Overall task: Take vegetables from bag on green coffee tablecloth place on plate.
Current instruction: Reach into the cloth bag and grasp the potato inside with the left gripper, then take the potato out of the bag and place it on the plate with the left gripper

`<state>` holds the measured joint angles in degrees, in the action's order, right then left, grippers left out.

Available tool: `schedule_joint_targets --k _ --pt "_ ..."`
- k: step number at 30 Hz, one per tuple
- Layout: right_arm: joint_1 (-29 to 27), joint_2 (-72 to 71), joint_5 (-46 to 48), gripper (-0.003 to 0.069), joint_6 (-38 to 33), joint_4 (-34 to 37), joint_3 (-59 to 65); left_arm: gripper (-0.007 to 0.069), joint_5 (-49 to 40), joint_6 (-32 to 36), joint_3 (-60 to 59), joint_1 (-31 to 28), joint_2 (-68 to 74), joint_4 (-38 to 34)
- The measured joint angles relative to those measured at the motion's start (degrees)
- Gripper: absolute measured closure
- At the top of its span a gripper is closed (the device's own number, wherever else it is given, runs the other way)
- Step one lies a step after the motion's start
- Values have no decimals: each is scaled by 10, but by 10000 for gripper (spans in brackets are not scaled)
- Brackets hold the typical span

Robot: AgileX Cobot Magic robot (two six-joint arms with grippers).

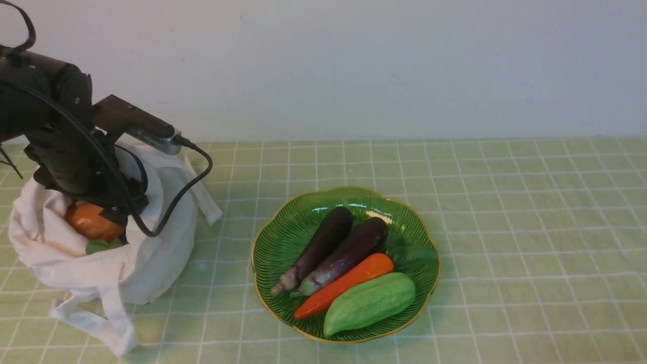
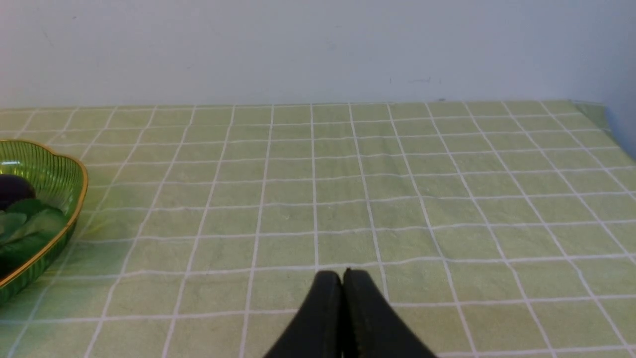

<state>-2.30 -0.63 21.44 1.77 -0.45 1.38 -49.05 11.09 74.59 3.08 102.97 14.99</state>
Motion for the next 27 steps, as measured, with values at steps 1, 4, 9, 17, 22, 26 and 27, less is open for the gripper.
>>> schedule_joint_targets --k 1,4,9,17,22,26,27 --pt "0 0 0 675 0 0 0 31 0 0 0 0 5 6" --pt "0 0 0 675 0 0 0 31 0 -1 1 0 12 10" --pt "0 0 0 675 0 0 0 64 -10 -2 3 0 26 11" --pt "0 0 0 675 0 0 0 115 -26 -2 7 3 29 2" --pt "0 0 0 675 0 0 0 115 -55 -32 5 18 -12 -10" --pt "0 0 0 675 0 0 0 115 -74 -51 4 25 -84 -28" --pt "0 0 0 675 0 0 0 115 -80 -52 4 25 -104 -28"
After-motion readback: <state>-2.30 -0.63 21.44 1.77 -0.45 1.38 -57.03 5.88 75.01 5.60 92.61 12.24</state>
